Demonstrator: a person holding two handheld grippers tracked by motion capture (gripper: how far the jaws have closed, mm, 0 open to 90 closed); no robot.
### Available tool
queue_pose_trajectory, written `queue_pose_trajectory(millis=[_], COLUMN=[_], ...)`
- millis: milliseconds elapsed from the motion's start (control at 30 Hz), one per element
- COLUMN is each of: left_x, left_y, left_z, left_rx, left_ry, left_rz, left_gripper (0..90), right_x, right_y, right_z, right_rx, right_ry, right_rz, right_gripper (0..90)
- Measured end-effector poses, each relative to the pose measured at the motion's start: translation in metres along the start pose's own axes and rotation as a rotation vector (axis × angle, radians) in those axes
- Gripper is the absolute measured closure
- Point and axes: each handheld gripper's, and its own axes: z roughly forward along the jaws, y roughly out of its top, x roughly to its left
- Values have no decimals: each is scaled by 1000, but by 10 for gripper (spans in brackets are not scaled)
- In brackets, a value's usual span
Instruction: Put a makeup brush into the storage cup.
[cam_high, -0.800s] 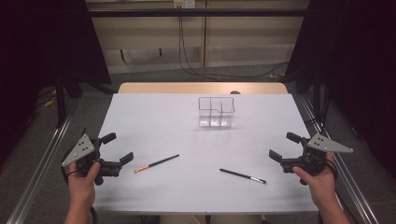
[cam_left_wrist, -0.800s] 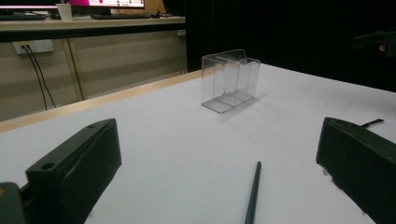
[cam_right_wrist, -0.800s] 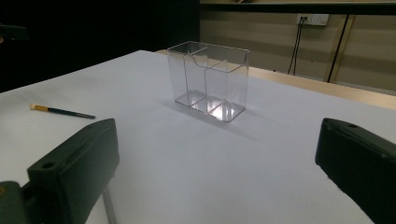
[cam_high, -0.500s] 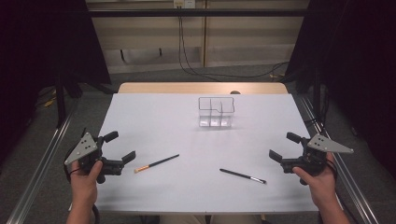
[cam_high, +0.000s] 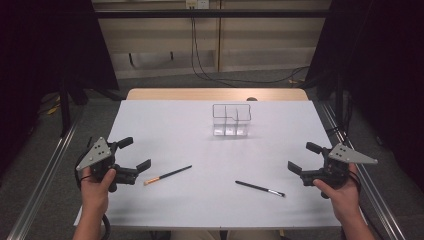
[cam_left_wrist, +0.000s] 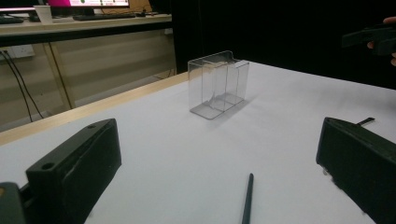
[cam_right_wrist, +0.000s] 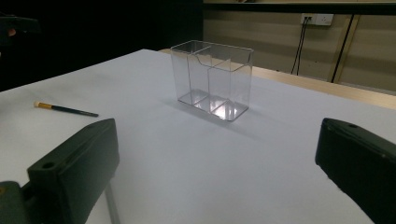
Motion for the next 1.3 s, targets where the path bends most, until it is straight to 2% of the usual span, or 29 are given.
queue_pose_trajectory(millis=[133,233,300,433,600,633,667,733,800,1067,1100,1133,1167,1200,1267,1300], left_x=[1,1,0,-2,-2,-2,-3,-3,-3,-1,-2,-2,-2,-2,-3,-3], left_y=[1,2,3,4,7,8,9,9,10,10,11,11,12,12,12,12], left_z=[2,4,8,12,16,18,21,23,26,35,39,39,42,44,45,47], left_rx=[10,9,38,64,74,88,110,118,158,210,238,238,271,308,327,361], left_ry=[-9,-19,-32,-43,-58,-56,-57,-60,-57,-65,-73,-73,-77,-73,-68,-70], left_rz=[5,-14,3,10,1,13,7,2,12,-10,-15,-15,-18,-3,1,2], left_gripper=[0,0,0,0,0,0,0,0,0,0,0,0,0,0,0,0], right_x=[1,1,1,0,1,1,1,1,1,1,1,1,1,2,2,2], right_y=[0,0,1,0,0,0,0,0,0,0,1,1,0,0,0,0], right_z=[0,0,1,2,1,1,1,2,2,2,2,2,3,3,3,3], right_rx=[3,3,3,8,9,10,10,10,13,12,12,12,12,14,15,15], right_ry=[-4,-2,2,0,-2,-1,-1,2,3,5,5,5,7,7,9,9], right_rz=[0,-7,-7,-10,-14,-15,-17,-18,-22,-21,-21,-21,-21,-21,-24,-24], right_gripper=[0,0,0,0,0,0,0,0,0,0,0,0,0,0,0,0])
